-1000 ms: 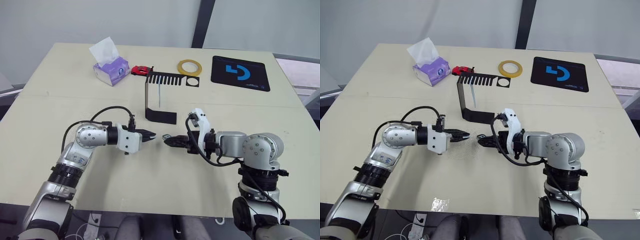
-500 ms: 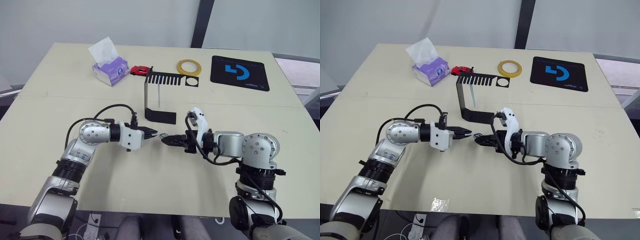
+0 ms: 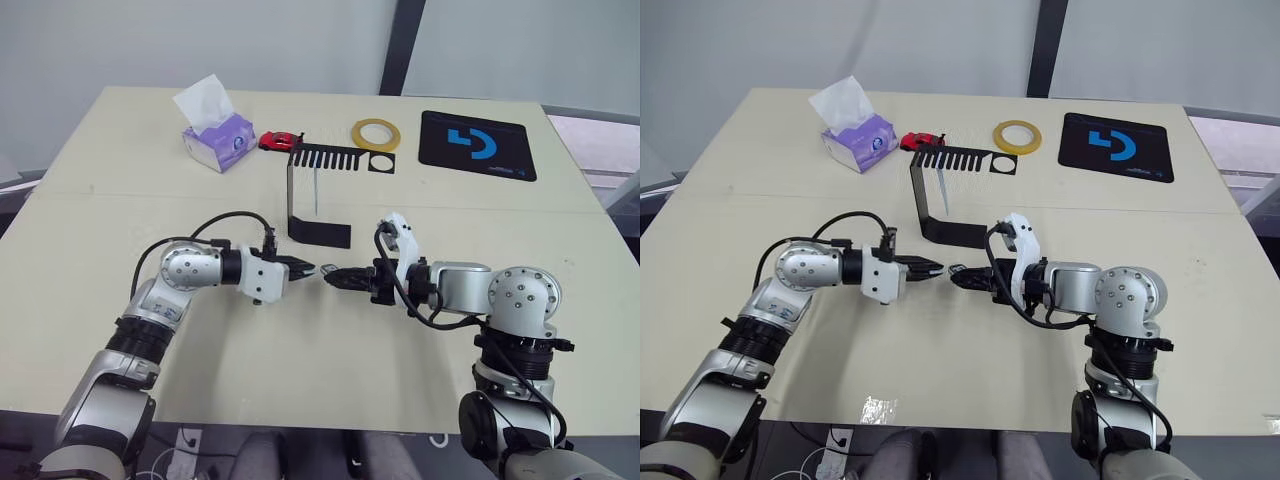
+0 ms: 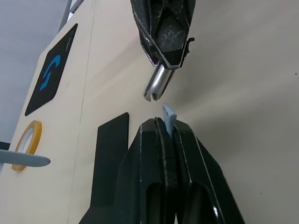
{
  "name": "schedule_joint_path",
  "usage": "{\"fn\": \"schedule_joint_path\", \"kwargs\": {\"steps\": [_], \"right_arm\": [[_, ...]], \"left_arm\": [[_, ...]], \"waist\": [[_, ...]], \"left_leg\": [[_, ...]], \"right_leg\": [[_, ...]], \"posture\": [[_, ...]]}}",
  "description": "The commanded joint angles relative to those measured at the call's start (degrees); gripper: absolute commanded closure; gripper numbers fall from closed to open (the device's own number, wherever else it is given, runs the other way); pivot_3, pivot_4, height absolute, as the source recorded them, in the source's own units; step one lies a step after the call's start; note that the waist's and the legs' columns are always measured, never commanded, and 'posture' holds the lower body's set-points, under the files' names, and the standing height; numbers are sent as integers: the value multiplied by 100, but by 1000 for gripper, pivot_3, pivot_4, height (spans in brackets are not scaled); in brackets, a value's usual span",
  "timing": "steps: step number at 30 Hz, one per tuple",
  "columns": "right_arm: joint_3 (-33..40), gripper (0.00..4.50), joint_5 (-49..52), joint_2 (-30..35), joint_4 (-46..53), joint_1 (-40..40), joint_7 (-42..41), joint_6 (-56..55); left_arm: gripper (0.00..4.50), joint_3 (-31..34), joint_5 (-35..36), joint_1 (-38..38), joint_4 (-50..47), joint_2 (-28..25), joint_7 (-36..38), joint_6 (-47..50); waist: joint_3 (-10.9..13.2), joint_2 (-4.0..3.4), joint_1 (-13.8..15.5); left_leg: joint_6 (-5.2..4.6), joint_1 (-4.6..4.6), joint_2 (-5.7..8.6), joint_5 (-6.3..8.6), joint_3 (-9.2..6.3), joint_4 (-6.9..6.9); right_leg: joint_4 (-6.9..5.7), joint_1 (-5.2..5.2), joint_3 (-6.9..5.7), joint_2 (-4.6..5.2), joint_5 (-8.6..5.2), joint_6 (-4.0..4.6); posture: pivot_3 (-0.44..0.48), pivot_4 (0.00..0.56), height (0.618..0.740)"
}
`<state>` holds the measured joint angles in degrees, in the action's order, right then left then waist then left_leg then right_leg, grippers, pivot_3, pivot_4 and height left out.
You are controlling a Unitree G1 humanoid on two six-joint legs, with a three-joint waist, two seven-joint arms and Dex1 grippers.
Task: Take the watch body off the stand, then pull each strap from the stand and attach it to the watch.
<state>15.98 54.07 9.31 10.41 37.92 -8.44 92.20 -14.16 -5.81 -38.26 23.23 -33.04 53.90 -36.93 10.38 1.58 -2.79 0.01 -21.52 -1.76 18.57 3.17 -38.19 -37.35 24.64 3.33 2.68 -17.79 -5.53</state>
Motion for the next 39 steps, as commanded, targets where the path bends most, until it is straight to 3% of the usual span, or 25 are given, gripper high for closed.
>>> {"fn": "schedule_joint_path", "kwargs": {"steps": [1,39], "right_arm": [[0,2977,210,37,104,52,8,30],[-65,2977,383,5,111,58,210,30]], "left_arm": [[4500,30,50,-153,-122,17,-48,-16],[4500,-30,70,-162,-332,134,-15,194]], "waist": [[0,0,-18],[0,-1,-41]], "left_leg": [[0,0,0,0,-1,0],[0,-1,-1,0,-2,3]], "right_leg": [[0,0,0,0,0,0],[5,0,1,2,0,0]], "posture": [[0,150,738],[0,150,738]]}}
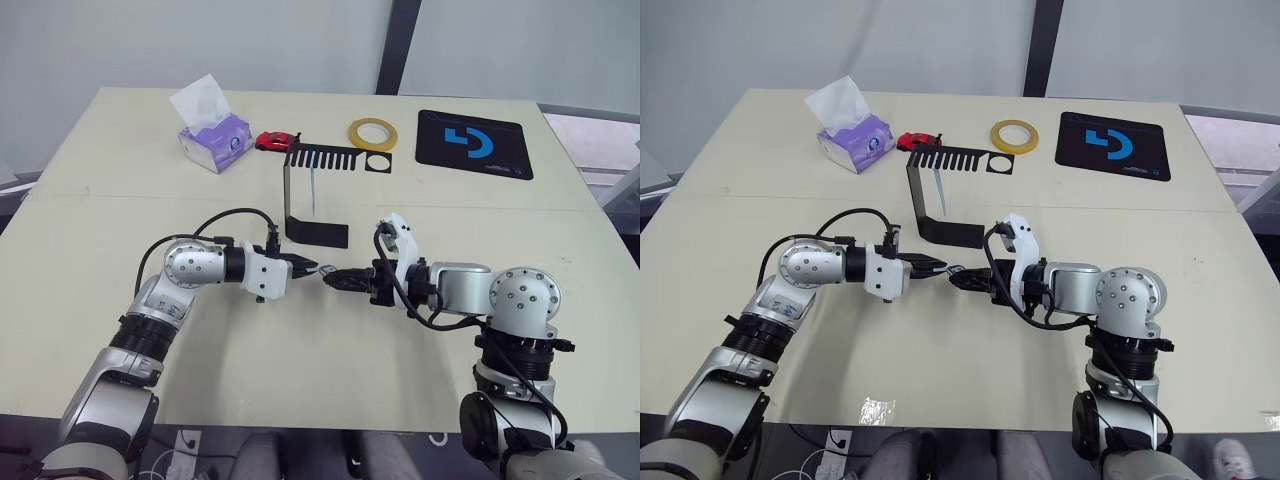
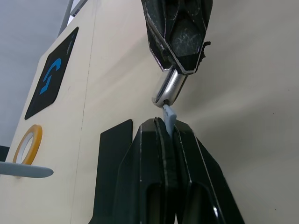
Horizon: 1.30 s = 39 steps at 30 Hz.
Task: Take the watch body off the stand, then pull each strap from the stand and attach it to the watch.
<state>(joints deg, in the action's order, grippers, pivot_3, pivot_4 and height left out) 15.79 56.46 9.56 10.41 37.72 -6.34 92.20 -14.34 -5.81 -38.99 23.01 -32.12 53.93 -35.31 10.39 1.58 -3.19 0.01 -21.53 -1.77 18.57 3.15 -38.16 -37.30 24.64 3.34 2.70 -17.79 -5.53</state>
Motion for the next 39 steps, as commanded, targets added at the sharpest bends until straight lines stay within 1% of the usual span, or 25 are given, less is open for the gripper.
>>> {"fn": "schedule_joint_path", "kwargs": {"steps": [1,11,24,39], "right_arm": [[-60,2977,133,-21,118,76,4,30],[-166,2977,-8,-47,112,106,34,30],[-210,2977,-284,-239,73,219,-25,29],[-292,2977,-287,-321,127,279,-7,30]], "left_arm": [[4500,-17,69,-79,-344,46,-17,52],[4500,-101,-112,-38,-579,16,-34,237],[4500,-153,-419,-111,-565,35,-94,299],[4500,-184,-555,-204,-354,52,-193,276]], "waist": [[0,0,-1],[0,-1,-1],[1,-1,1],[1,-2,-1]], "left_leg": [[0,0,0,0,0,0],[0,-1,0,0,-1,2],[0,-5,0,0,-2,7],[-1,-8,-1,0,-4,7]], "right_leg": [[0,0,0,0,0,0],[4,0,0,0,0,0],[15,0,-2,1,0,0],[17,2,-4,1,0,0]], "posture": [[0,150,738],[0,150,738],[0,150,738],[0,150,738]]}}
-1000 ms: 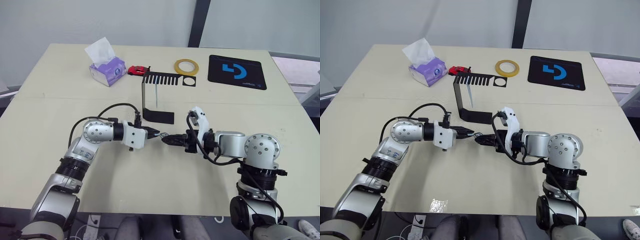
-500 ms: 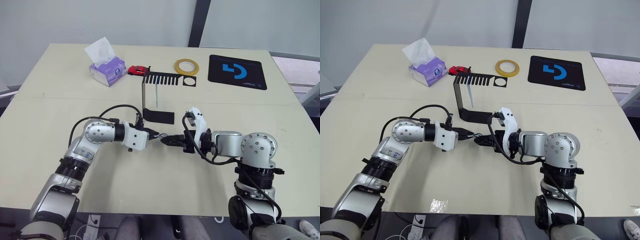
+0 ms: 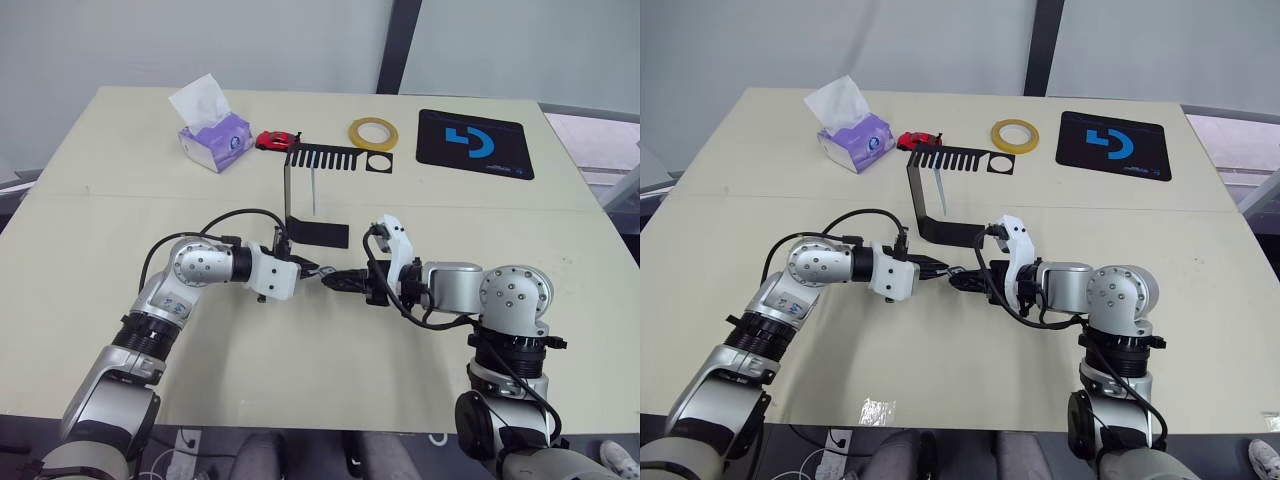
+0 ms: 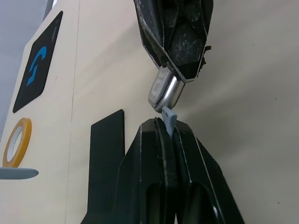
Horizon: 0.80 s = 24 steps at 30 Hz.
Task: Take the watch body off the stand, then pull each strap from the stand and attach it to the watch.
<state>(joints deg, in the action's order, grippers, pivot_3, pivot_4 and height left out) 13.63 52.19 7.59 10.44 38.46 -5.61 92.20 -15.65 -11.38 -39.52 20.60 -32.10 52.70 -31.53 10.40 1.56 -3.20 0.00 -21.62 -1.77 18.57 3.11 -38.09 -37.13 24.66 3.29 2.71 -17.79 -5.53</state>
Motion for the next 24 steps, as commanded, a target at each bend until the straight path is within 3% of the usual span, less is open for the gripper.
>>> {"fn": "schedule_joint_path", "kwargs": {"steps": [1,17,24], "right_arm": [[-83,2977,146,-129,119,220,-77,30],[-145,2977,27,-121,77,262,-32,30],[-161,2977,-161,-204,125,256,41,30]], "left_arm": [[4500,-54,2,-167,-93,48,-67,-103],[4500,-99,-81,-334,78,126,-153,-193],[4500,-86,-432,-317,28,116,-524,-214]], "waist": [[0,0,-1],[0,-1,1],[0,-1,3]], "left_leg": [[0,0,0,0,0,0],[0,-6,0,0,-2,1],[0,-6,0,0,-1,1]], "right_leg": [[0,0,0,0,0,0],[2,5,-2,1,0,0],[2,5,-2,1,0,0]], "posture": [[0,150,738],[0,150,738],[0,150,738]]}}
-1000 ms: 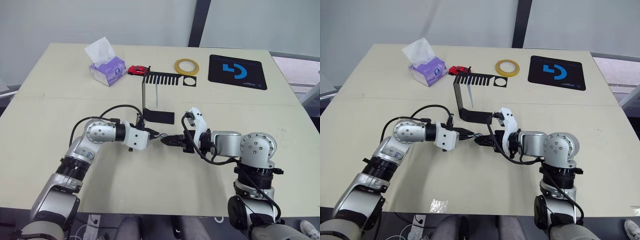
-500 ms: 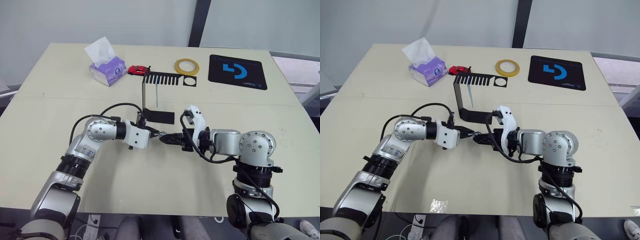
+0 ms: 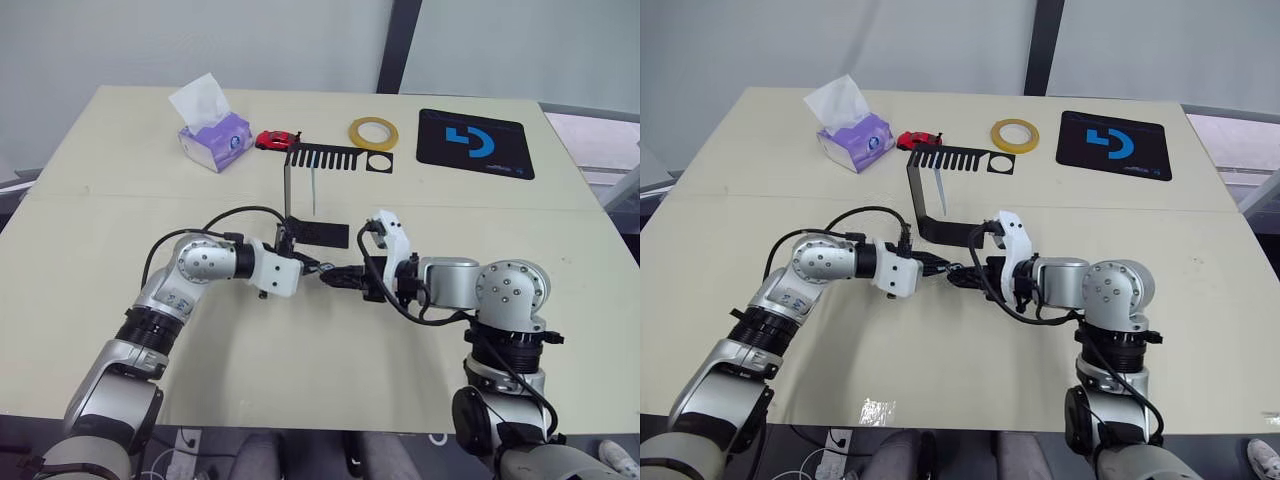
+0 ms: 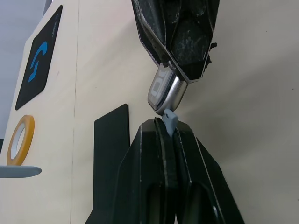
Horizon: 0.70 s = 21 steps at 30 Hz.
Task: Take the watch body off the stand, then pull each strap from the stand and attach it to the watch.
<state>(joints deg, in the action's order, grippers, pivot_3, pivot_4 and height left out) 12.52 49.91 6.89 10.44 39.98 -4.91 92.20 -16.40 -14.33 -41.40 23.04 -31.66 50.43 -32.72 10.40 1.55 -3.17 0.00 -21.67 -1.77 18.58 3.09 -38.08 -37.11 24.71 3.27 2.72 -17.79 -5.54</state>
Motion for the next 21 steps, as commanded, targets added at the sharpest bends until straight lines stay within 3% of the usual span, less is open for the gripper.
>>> {"fn": "schedule_joint_path", "kwargs": {"steps": [1,16,21], "right_arm": [[-42,2977,72,-149,140,105,-20,30],[-238,2977,14,-51,390,-41,-103,30],[-615,2977,-120,214,671,-147,-385,-179]], "left_arm": [[4500,-19,-209,-115,-254,74,-365,-88],[4500,-60,-681,279,-776,27,-1008,-210],[4500,-57,-977,430,-1026,-55,-1356,-506]], "waist": [[0,0,0],[0,0,-1],[0,0,-2]], "left_leg": [[0,0,0,0,0,0],[0,-4,0,0,0,0],[0,-9,0,0,-2,-1]], "right_leg": [[0,0,0,0,0,0],[-1,5,0,2,0,0],[-1,9,-2,2,0,0]], "posture": [[0,150,738],[0,150,738],[0,150,738]]}}
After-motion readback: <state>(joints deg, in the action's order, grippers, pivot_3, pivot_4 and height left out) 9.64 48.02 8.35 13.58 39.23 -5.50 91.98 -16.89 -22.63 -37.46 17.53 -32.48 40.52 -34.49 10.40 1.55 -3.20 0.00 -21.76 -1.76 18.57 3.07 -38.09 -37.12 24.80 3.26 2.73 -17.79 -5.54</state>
